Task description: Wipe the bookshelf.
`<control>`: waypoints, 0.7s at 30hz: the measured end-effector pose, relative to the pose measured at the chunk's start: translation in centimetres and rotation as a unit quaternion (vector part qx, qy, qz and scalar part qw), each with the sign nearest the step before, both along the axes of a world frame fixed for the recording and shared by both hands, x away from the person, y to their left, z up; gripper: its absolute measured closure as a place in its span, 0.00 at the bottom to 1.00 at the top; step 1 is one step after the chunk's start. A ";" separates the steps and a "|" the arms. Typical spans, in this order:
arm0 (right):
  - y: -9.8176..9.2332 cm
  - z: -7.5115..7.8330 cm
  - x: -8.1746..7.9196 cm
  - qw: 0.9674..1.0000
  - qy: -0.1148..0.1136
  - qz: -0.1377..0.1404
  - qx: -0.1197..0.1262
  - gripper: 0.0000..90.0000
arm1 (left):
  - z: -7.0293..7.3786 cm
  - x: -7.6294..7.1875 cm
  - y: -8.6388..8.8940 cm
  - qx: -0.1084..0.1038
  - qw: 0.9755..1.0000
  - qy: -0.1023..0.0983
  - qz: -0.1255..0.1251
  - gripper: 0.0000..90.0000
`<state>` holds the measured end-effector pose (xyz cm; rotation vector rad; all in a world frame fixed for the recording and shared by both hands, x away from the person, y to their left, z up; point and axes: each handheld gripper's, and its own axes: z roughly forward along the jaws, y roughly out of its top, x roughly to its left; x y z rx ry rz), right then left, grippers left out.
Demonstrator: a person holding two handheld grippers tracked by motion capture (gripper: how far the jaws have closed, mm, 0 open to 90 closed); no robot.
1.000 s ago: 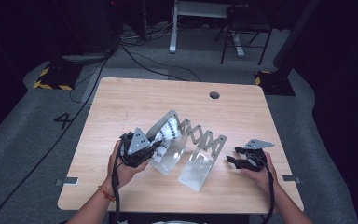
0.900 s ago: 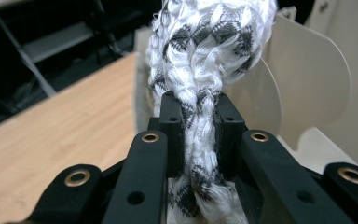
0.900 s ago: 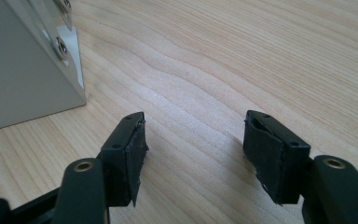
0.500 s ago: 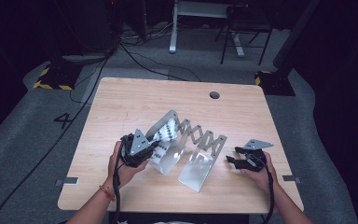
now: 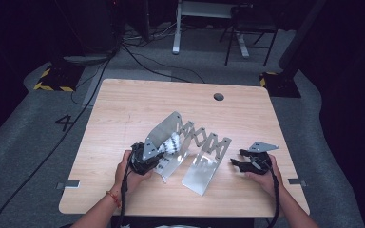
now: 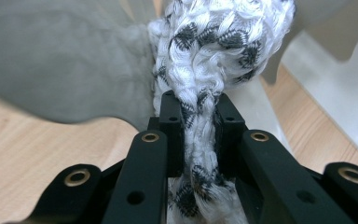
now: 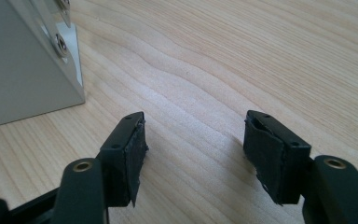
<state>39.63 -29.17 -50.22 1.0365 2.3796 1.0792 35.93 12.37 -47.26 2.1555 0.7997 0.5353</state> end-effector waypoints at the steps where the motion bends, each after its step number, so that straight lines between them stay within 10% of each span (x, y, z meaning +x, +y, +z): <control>1: 0.0 0.0 0.0 1.000 0.000 0.000 0.000 0.44 | -0.2 0.1 -0.2 0.001 1.000 0.007 -0.003 0.87; 9: 0.0 0.0 0.0 1.000 0.000 0.000 -0.001 0.44 | -2.1 0.3 -2.2 0.039 0.998 0.036 -0.034 0.86; 21: 0.0 0.0 0.0 1.000 0.001 0.000 0.001 0.44 | 1.2 -0.6 -2.7 -0.021 0.998 -0.018 -0.060 0.86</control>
